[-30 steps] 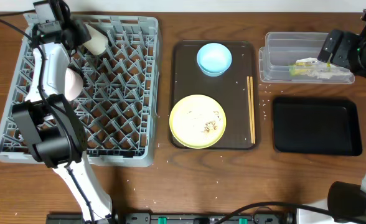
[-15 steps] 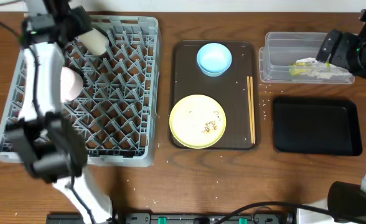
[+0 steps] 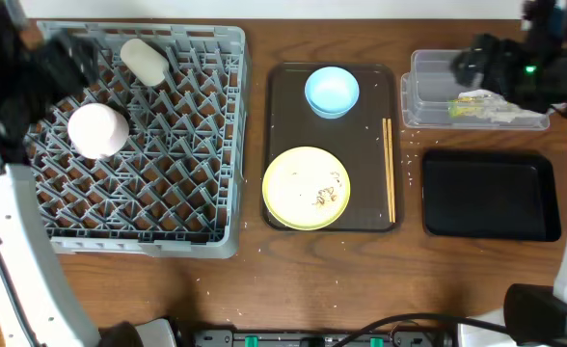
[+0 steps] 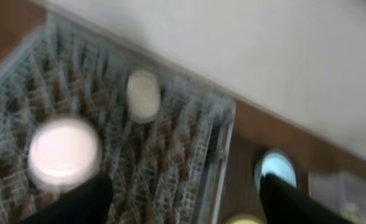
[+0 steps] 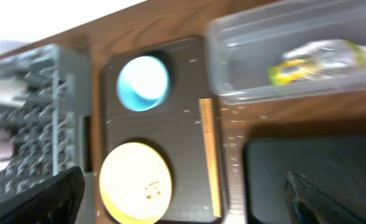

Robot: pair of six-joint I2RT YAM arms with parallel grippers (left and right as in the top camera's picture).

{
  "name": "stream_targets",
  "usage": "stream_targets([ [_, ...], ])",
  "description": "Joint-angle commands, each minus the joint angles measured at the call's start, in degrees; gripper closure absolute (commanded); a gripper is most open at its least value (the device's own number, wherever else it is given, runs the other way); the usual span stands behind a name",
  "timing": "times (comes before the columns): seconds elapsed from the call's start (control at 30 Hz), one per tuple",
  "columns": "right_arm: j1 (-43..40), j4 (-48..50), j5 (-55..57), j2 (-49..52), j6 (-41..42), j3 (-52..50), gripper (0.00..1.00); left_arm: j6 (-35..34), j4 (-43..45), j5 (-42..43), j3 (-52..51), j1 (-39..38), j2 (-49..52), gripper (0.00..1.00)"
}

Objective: Sort waste into correct bins and load items into the dishwasher
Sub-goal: 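Swing the left gripper over the tray to the light-blue bowl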

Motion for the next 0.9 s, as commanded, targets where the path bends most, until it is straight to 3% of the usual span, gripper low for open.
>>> stream_targets([
  [0.0, 4.4, 0.3, -1.8, 1.5, -1.9, 0.0, 0.01, 0.1, -6.2, 0.8, 0.0, -0.3, -1.5, 0.21],
  [0.2, 10.8, 0.6, -1.4, 3.5, -2.4, 0.0, 0.01, -3.0, -16.6, 1.0, 0.0, -0.3, -1.9, 0.19],
  [0.27, 11.8, 0.6, -1.3, 3.7, -2.4, 0.0, 0.01, -3.8, -19.5, 6.0, 0.0, -0.3, -1.9, 0.19],
  [0.37, 12.4, 0.6, 1.7, 3.7, -2.4, 0.0, 0.01, 3.4, -19.5, 17.6, 0.0, -2.4, -1.6, 0.2],
  [0.43, 12.3, 0.6, 4.9, 3.7, -2.4, 0.0, 0.01, 4.9, -18.5, 20.2, 0.0, -5.8, -1.2, 0.2],
  [0.57, 11.1, 0.9, 7.8, 3.7, -2.4, 0.0, 0.01, 4.7, -15.5, 16.7, 0.0, -15.7, 0.2, 0.19],
  [0.87, 4.0, -0.9, 10.6, 2.4, -2.4, 0.0, 0.01, -1.5, -10.6, -4.6, 0.0, -39.4, 11.6, 0.18],
])
